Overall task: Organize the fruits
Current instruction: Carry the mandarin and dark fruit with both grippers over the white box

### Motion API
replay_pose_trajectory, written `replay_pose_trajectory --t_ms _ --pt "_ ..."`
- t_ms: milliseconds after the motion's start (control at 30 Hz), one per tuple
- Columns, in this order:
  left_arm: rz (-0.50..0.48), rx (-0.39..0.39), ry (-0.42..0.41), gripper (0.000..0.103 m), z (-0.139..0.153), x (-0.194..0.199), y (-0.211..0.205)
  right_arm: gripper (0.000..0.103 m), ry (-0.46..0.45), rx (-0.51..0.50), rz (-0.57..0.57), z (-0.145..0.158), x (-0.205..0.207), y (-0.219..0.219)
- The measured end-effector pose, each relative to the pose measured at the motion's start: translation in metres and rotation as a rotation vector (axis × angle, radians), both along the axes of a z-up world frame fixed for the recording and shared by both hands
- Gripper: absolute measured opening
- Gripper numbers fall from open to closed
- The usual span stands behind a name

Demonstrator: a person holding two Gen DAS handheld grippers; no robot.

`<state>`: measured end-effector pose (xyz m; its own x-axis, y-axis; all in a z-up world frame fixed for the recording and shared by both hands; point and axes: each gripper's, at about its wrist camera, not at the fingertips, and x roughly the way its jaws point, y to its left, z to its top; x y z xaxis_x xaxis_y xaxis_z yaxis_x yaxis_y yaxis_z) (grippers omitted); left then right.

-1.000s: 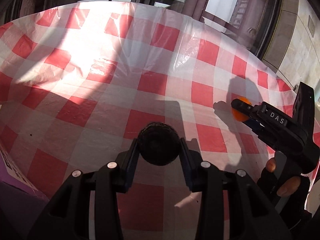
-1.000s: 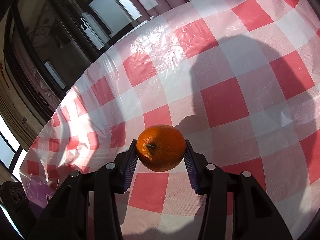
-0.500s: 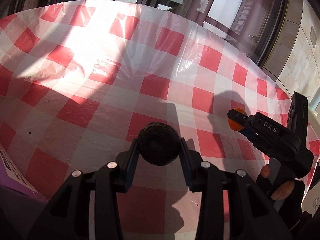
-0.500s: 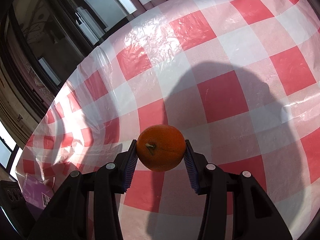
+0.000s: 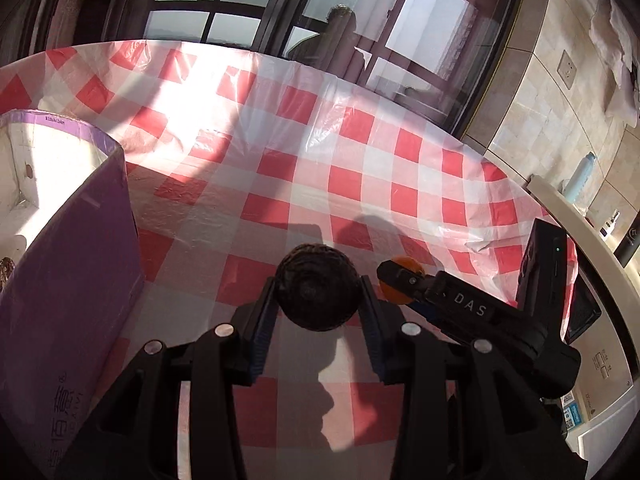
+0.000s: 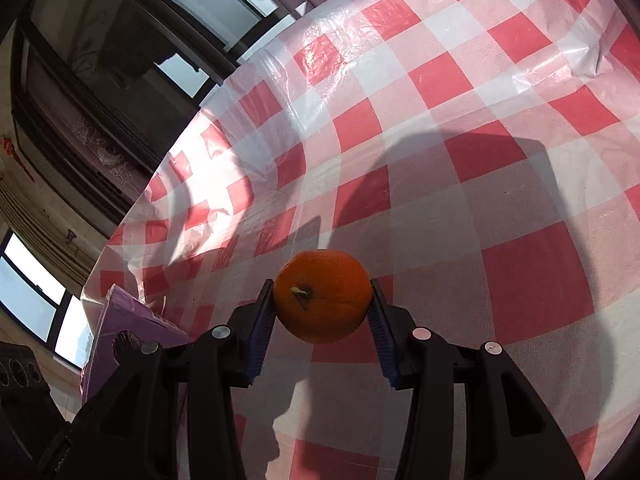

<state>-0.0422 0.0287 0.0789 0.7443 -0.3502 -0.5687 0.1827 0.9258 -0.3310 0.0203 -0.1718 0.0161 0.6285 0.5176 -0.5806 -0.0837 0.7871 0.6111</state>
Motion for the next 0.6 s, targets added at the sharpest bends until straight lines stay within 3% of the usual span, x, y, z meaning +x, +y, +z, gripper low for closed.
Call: replay_pose_trajectory --t_ms 233,400,500,600 --pt "0.018 0.062 -0.096 0.040 0.066 -0.056 0.033 0.045 -0.126 -0.056 0.167 0.067 -0.036 0.066" --pt "0.075 0.136 -0.134 0.040 0.118 -0.065 0.087 0.045 -0.240 -0.107 0.331 0.116 -0.056 0.128" --pt "0.078 0.169 -0.063 0.040 0.133 -0.042 0.135 0.045 -0.272 -0.186 0.444 0.133 -0.064 0.172" --pt "0.134 0.237 0.067 0.040 0.124 -0.006 0.182 0.045 -0.293 -0.314 0.528 0.140 -0.073 0.217"
